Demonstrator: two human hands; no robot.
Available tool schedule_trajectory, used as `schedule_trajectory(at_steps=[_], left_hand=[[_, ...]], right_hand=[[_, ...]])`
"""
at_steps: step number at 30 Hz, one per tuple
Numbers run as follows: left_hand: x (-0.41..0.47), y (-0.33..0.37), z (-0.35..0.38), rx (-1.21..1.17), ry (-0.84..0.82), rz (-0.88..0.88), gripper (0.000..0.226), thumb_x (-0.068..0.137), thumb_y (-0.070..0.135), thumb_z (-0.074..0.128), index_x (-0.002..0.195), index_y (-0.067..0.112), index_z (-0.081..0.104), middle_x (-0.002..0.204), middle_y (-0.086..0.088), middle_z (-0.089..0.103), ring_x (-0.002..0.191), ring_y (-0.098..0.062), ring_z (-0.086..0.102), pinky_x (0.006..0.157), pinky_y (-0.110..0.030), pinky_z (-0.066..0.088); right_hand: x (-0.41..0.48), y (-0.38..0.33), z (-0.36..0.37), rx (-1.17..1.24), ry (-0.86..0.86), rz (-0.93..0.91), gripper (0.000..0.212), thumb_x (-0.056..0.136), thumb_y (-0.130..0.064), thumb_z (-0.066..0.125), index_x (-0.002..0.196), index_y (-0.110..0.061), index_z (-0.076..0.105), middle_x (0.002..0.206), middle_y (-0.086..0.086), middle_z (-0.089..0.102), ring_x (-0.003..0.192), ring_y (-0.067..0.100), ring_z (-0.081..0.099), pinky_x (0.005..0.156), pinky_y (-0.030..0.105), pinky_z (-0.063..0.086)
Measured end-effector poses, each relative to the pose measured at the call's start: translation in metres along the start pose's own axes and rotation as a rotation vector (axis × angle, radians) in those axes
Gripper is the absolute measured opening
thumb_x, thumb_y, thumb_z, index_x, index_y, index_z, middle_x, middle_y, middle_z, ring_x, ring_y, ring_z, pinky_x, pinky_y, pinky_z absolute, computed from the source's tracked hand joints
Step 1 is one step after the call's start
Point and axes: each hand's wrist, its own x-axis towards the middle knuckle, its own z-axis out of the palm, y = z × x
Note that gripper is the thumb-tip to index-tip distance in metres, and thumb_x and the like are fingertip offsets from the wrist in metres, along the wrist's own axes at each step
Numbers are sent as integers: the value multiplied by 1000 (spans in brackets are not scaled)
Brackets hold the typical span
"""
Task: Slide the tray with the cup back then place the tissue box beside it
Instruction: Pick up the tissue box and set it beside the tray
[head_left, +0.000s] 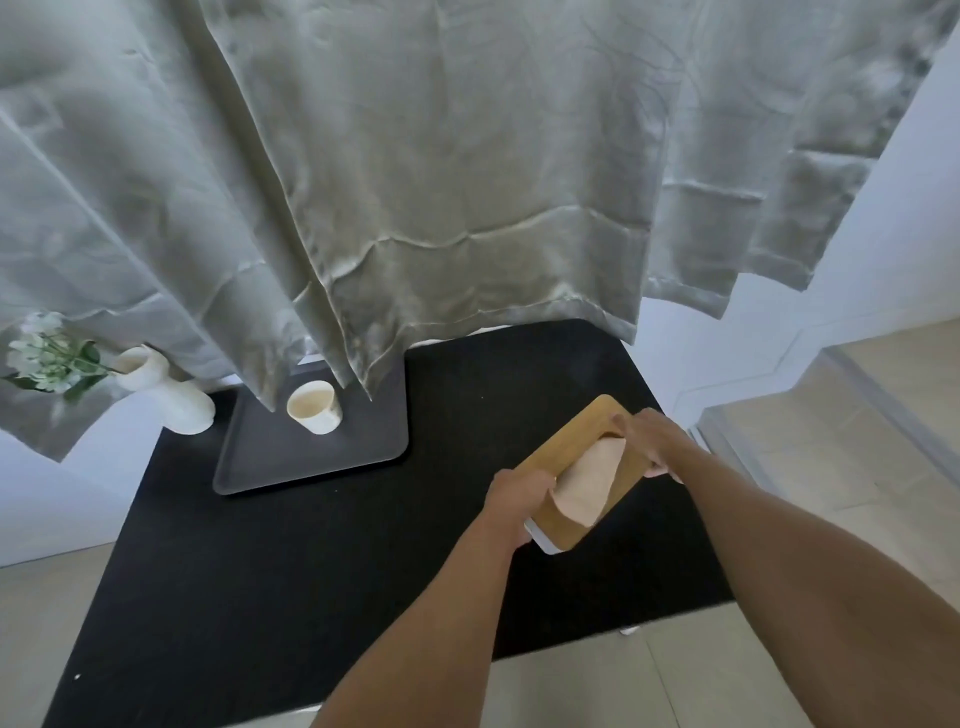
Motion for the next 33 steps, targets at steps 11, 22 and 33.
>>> schedule_trajectory(at_steps=[11,22,33], left_hand=[[52,13,-58,-152,188,51,62,89,23,60,143,9,32,101,-6,49,93,-22,51,80,-36,45],[91,86,-152,-77,167,289,46,81,18,54,126,7,54,100,-5,59,80,-16,53,66,-31,40],[130,159,-199,190,213,390,26,98,20,49,114,6,63,96,-2,61,102,-26,57,89,-35,47]], right_hand=[[14,-63,50,44,-18,2,53,93,-41,49,134,-8,44,136,14,46,118,35,52,94,48,55],[49,-154,92,100,37,-49,59,88,-46,52,132,-6,48,131,13,47,116,34,52,90,50,58],[89,-200,107,208,-30,-22,56,79,-46,58,121,-9,52,121,11,53,106,31,59,88,45,60]])
